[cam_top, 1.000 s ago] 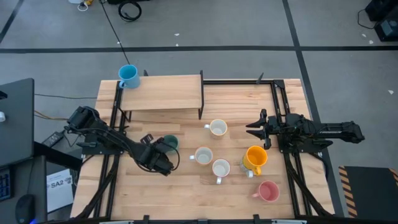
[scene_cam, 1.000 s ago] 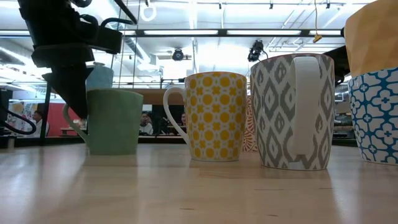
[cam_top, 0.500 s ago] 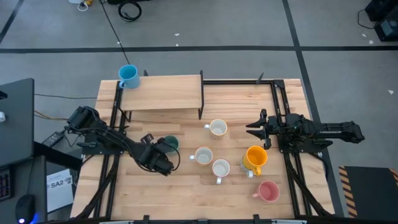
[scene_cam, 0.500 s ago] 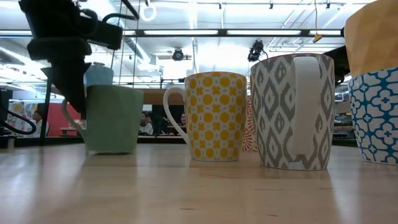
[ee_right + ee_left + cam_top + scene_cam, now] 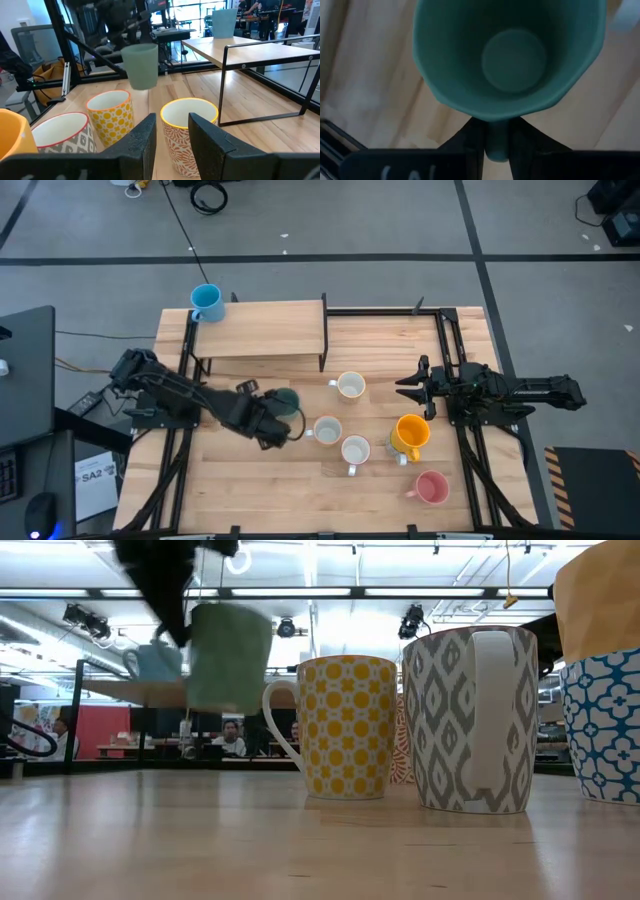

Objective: Place coffee mugs
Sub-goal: Put the green mug on the shelf, then put the yellow mug on the shelf

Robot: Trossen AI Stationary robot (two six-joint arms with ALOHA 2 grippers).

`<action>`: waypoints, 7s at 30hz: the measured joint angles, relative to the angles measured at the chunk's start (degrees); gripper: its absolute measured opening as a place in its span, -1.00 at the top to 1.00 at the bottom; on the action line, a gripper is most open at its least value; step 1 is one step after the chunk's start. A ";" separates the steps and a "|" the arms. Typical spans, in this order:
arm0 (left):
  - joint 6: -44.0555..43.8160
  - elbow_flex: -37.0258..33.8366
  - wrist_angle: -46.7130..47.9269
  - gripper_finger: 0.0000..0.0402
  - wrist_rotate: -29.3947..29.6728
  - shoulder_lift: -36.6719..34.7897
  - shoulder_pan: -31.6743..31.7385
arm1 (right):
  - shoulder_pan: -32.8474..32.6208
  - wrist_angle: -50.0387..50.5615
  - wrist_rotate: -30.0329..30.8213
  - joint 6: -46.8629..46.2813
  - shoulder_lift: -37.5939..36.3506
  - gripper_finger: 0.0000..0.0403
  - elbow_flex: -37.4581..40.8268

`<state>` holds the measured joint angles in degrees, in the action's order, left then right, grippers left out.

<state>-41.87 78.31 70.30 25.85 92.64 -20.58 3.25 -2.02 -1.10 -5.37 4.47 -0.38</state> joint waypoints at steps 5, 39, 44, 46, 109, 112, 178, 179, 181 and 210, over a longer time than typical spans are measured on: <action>9.43 6.80 3.15 0.70 1.75 0.00 5.55 | 0.00 0.00 0.00 -0.02 0.00 0.41 0.02; 29.11 14.57 5.88 0.69 -7.10 -8.63 60.76 | 0.00 0.00 0.00 0.00 0.02 0.41 0.02; 29.07 14.41 6.03 0.69 -8.07 -8.23 62.36 | 0.00 0.00 0.01 -0.01 0.02 0.41 0.01; 29.09 13.44 6.00 0.69 -8.33 -8.26 62.55 | 0.00 0.00 0.02 0.00 0.02 0.41 0.02; 28.15 7.13 3.89 0.48 -3.08 -8.26 62.53 | 0.00 0.00 0.00 -0.02 0.02 0.41 0.00; 27.96 7.13 3.75 0.36 -2.87 -8.26 62.53 | 0.00 0.00 0.01 -0.01 0.02 0.41 0.00; 30.51 12.23 -6.64 0.13 -12.59 -12.83 27.06 | -7.68 26.51 -20.18 -24.26 29.88 0.41 -33.10; 30.51 12.23 -6.64 0.13 -12.59 -12.83 27.06 | -8.32 26.50 -19.59 -23.64 30.55 0.41 -33.12; 30.51 12.23 -6.64 0.13 -12.59 -12.83 27.06 | -9.44 26.49 -18.75 -21.85 31.77 0.41 -33.12; 30.43 12.23 -6.64 0.13 -12.59 -12.81 27.10 | -12.17 36.96 -12.22 -16.79 33.42 0.41 -33.12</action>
<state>-11.44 90.54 63.66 13.26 79.83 6.52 -8.93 34.94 -13.32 -22.16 37.89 -33.50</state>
